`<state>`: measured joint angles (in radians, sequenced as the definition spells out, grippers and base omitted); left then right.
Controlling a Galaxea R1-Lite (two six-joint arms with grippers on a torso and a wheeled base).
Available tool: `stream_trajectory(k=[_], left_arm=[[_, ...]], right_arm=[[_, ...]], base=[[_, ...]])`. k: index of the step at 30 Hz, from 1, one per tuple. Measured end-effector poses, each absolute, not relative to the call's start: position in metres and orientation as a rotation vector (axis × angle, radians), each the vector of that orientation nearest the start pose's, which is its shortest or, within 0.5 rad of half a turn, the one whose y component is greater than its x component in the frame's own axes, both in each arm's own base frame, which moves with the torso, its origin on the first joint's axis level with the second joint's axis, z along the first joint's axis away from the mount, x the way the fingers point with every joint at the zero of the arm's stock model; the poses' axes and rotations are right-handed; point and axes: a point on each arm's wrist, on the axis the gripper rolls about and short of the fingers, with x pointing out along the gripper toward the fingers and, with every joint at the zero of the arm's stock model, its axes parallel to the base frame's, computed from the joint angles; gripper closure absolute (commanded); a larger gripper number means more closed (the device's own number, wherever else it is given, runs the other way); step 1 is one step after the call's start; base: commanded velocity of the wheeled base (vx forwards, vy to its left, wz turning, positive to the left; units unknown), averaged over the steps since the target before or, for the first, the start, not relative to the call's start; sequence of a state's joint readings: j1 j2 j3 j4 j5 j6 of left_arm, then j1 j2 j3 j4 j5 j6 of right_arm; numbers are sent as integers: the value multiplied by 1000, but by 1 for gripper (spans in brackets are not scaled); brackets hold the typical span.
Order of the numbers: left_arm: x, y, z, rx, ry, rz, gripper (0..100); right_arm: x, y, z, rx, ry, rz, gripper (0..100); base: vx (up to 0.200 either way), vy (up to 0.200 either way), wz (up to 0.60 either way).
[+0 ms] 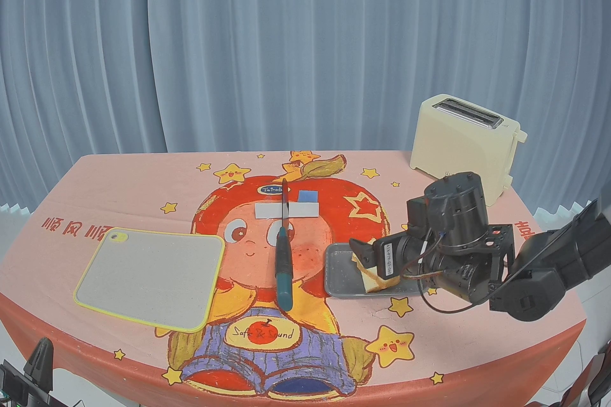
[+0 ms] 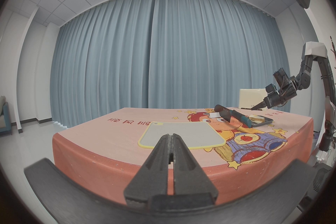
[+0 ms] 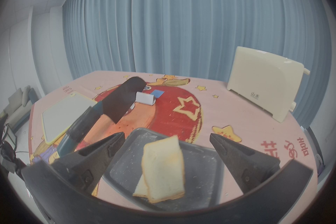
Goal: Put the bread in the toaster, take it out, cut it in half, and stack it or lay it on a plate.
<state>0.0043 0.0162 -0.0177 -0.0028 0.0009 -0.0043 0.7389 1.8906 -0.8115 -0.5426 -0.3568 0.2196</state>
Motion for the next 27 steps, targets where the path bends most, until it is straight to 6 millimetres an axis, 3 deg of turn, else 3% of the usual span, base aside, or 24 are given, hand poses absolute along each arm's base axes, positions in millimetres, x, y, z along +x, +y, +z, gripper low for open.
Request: stream_trajectory(k=[8,27], left_arm=[[-23,0,81,-4,-4,5,100],[-23,0,81,-4,-4,4,100]], right_arm=[[254,198,133,-31,453,275,0],[287,132,160,1,276,94,0]], base=[[0,0,0],[0,0,0]])
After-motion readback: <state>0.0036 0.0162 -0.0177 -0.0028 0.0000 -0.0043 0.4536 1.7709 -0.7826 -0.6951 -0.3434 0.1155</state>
